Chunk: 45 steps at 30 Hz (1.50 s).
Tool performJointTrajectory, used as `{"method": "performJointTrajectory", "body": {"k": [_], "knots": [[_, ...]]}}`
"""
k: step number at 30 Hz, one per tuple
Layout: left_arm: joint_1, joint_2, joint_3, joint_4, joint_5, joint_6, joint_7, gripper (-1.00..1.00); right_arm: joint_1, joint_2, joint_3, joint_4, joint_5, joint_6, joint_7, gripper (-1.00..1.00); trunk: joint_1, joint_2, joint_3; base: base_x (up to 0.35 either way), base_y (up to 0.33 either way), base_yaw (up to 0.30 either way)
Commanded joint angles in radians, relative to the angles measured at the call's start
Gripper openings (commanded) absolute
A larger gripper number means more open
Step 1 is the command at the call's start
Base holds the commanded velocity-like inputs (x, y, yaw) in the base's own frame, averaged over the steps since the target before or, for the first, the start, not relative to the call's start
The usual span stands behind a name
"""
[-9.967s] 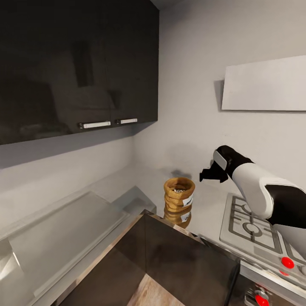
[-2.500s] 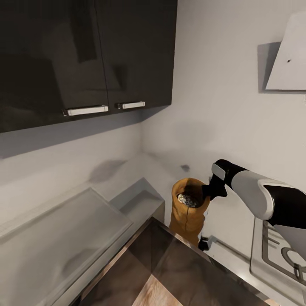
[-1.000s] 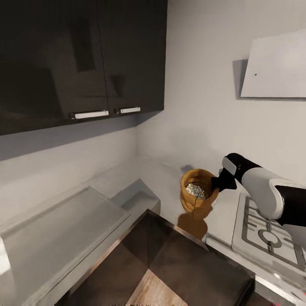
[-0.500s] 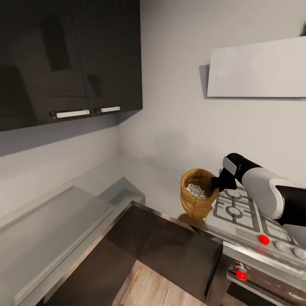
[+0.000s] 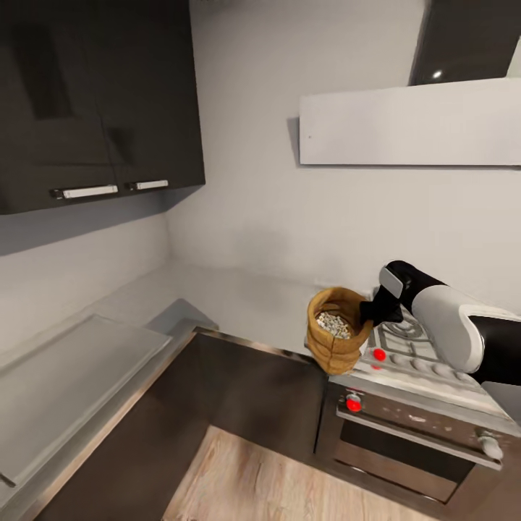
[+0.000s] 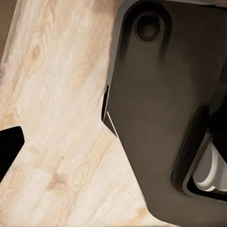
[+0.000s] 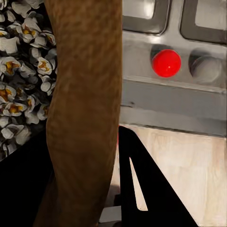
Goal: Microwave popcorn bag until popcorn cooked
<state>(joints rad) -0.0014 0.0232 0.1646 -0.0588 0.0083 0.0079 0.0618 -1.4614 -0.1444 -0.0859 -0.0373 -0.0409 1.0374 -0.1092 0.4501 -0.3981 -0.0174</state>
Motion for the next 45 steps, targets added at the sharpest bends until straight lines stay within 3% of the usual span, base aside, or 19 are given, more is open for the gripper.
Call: {"method": "performJointTrajectory", "body": {"k": [1,33,39,45], "knots": [[0.000,0.000,0.004,-0.001,0.001,0.001,0.001,1.00,0.000,0.000,-0.009,-0.001,-0.005,0.003,-0.010,-1.00,0.000,-0.002,-0.002,-0.342,0.000,-0.298],[0.000,0.000,0.004,-0.001,0.001,0.000,0.001,1.00,0.000,0.000,-0.012,-0.001,-0.005,0.003,-0.010,-1.00,0.000,-0.002,-0.002,-0.341,0.001,-0.298],[0.000,0.000,0.004,-0.001,0.001,0.000,0.001,1.00,0.000,0.000,-0.058,-0.001,-0.005,0.003,-0.010,-1.00,0.000,-0.002,-0.002,-0.254,0.085,-0.298],[0.000,0.000,0.004,-0.001,0.001,0.001,0.001,1.00,0.000,0.000,-0.066,-0.001,-0.005,0.003,-0.010,-1.00,0.000,-0.002,-0.002,-0.024,0.011,-0.298]]}}
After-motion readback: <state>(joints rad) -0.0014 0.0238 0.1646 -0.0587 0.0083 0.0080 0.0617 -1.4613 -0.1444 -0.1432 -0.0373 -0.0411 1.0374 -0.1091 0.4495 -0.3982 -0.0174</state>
